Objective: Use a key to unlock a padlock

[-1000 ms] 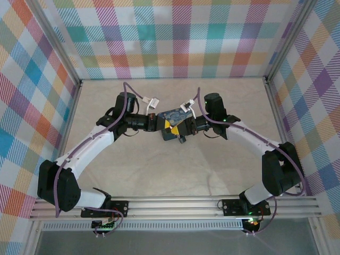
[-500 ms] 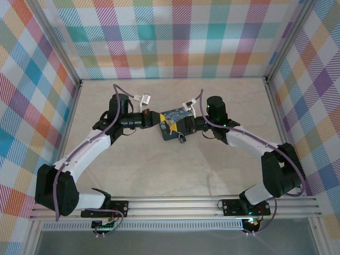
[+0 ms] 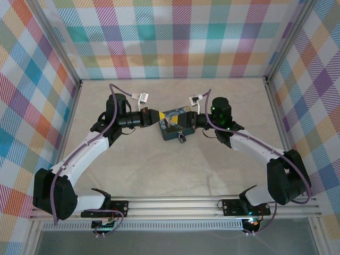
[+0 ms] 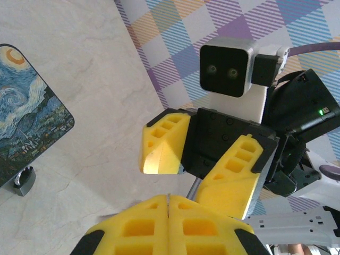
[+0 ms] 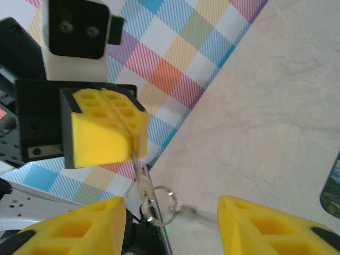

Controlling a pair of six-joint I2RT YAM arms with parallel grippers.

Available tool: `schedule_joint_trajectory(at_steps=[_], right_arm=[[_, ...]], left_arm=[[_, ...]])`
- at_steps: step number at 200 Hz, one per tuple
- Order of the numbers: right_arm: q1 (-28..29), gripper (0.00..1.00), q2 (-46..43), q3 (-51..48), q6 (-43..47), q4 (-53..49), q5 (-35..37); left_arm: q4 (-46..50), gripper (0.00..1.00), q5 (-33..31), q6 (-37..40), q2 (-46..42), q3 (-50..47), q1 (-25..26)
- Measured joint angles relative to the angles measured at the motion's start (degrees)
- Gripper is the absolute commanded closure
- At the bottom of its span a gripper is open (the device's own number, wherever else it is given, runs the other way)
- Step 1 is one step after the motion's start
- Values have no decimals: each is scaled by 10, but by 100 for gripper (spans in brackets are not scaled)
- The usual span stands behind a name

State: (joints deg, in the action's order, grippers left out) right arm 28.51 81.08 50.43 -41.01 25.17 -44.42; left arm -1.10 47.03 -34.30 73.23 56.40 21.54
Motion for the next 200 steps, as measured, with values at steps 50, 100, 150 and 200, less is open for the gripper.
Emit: schedule_joint_trajectory(at_steps=[50,100,150,200], right_arm=[[3,54,18,0,-38,64,-19],[12,58,25,0,-49,74,-30],[16,60,33,0,-50,74,-38],[20,64,38,2,-51,74,-42]], left_arm=[[-7,100,0,-9,-3,0,0],[-10,100,0,-11,-3,0,0],[-11,100,0,-16,-3,0,0],[-21,100,0,-21,-3,0,0]])
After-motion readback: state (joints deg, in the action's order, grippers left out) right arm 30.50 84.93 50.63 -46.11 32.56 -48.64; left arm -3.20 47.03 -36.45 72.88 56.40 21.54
